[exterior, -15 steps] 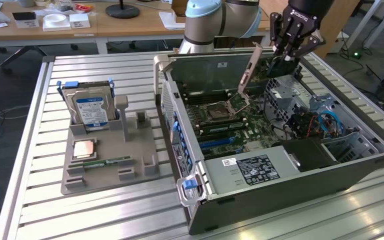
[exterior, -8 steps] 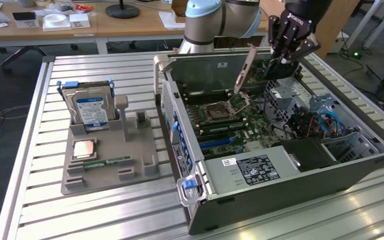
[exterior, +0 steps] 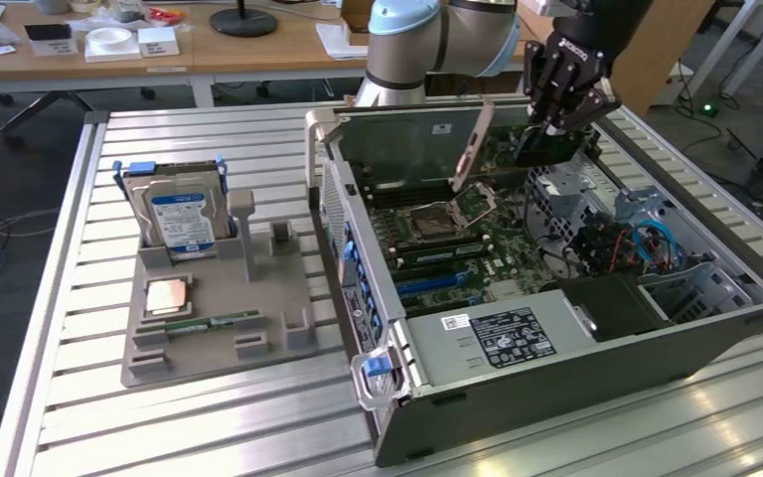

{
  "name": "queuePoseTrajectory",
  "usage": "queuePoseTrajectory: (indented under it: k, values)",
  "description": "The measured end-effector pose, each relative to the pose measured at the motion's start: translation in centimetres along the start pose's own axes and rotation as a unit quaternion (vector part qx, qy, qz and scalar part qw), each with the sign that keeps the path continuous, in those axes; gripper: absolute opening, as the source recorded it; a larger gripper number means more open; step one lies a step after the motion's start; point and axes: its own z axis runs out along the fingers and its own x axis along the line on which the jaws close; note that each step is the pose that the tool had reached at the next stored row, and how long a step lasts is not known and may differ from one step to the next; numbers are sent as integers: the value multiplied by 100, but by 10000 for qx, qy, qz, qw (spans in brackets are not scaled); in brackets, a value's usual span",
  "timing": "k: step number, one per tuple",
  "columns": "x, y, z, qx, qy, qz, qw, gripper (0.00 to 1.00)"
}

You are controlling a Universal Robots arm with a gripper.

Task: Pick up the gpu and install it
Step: 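Insert the gpu into the slot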

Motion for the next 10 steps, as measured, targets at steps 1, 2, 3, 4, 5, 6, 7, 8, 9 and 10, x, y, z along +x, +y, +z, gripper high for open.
queuePoseTrajectory:
  k: [1,2,3,4,5,6,7,8,9,10]
  values:
    - [0,0,0,0,0,9,10000,26]
    - [0,0,0,0,-1,10,10000,26]
    - [0,0,1,0,-1,10,10000,26]
    - [0,0,1,0,-1,11,10000,26]
    - [0,0,1,0,-1,10,10000,26]
    - [0,0,1,0,-1,11,10000,26]
    - [0,0,1,0,-2,11,10000,26]
    - [0,0,1,0,-1,11,10000,26]
    - [0,0,1,0,-1,11,10000,26]
    - [0,0,6,1,-3,11,10000,26]
